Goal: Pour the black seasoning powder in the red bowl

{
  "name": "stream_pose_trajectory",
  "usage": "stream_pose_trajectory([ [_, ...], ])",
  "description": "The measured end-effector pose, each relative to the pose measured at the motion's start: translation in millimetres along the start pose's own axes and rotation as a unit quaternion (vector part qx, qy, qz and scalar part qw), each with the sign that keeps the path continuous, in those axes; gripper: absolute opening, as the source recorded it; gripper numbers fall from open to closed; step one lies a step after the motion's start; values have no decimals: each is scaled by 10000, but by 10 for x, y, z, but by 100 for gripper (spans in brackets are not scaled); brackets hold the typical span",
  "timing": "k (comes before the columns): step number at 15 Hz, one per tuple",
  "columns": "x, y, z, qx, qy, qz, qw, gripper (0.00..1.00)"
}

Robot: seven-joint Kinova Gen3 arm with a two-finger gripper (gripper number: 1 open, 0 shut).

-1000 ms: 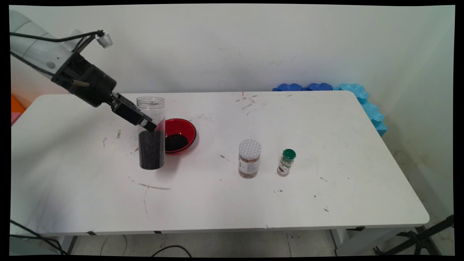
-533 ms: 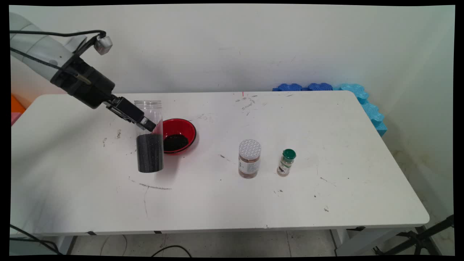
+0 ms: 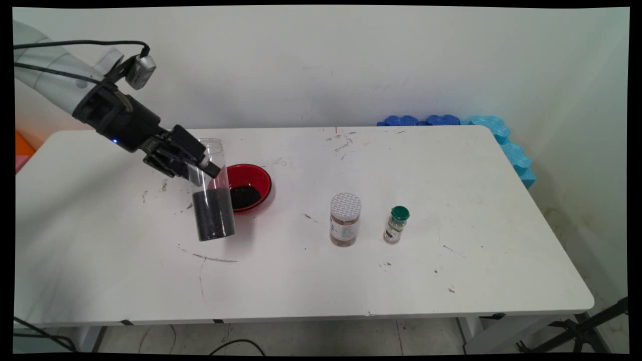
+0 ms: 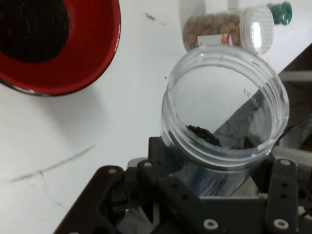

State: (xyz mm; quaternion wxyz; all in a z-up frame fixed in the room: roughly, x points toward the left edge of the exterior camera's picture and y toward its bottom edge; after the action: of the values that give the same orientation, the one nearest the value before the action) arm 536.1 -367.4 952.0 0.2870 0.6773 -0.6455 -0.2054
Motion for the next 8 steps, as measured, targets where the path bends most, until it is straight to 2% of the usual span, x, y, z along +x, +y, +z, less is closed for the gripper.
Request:
stream_pose_trajectory([
  [3, 16, -11, 20, -106, 40, -718, 9974, 0],
  [8, 40, -33, 60, -237, 34, -1603, 9868, 0],
])
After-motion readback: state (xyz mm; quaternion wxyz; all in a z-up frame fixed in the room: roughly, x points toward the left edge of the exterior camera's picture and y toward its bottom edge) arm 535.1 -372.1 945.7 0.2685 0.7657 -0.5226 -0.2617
